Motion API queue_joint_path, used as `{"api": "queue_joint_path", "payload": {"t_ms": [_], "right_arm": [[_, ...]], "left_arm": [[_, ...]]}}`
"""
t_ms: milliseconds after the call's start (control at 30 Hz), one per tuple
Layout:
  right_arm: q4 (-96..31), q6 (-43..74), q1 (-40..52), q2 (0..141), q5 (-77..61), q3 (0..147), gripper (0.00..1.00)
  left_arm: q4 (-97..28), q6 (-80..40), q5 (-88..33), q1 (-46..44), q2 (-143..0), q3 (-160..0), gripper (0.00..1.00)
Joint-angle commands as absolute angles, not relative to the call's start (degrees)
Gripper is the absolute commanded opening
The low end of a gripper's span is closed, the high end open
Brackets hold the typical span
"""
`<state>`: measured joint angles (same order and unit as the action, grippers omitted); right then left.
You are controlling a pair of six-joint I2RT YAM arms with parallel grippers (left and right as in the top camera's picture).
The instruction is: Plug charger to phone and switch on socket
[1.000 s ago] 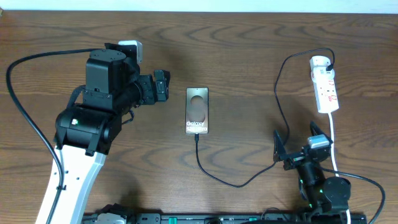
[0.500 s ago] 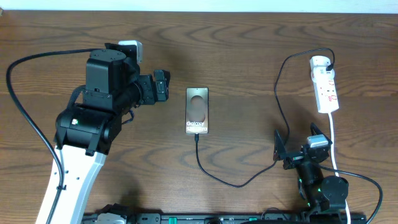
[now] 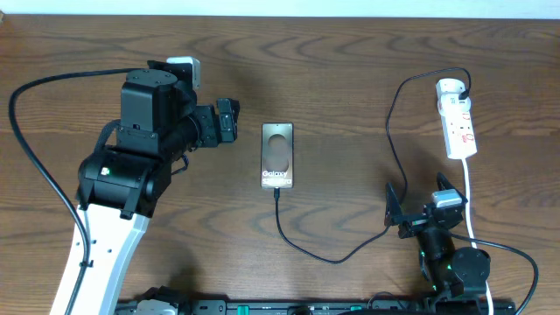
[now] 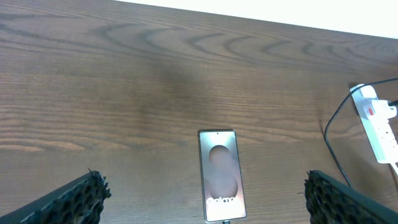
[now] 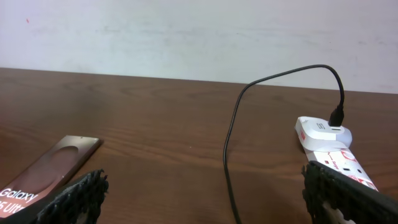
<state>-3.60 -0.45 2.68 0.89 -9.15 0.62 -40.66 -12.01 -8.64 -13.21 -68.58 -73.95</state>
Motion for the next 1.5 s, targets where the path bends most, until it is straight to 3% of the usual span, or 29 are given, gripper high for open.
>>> {"api": "queue_joint_path", "payload": {"t_ms": [0,1067,1233,1467], "right_arm": [[-3.57,-0.05,3.09,0.32,-8.49,0.32,0.99],[-3.57,-0.08,3.09,0.32,-8.49,0.32,0.99],[-3.57,-0.05,3.09,0.32,-8.49,0.32,0.99],[-3.6,-0.08,3.09,0.32,-8.49,0.32,0.99]], "left_arm": [[-40.73,-11.92,-8.47,-13.15,-68.49,-74.26,0.98],[-41.32,-11.88,-8.45,-13.13,-67.68,-73.45,0.98],[-38.68,-11.03,-5.5,-7.75,-61.54,-65.95,0.98],[-19.99,-3.31,-9.91,0.1,-45.36,-43.72,0.98]]}}
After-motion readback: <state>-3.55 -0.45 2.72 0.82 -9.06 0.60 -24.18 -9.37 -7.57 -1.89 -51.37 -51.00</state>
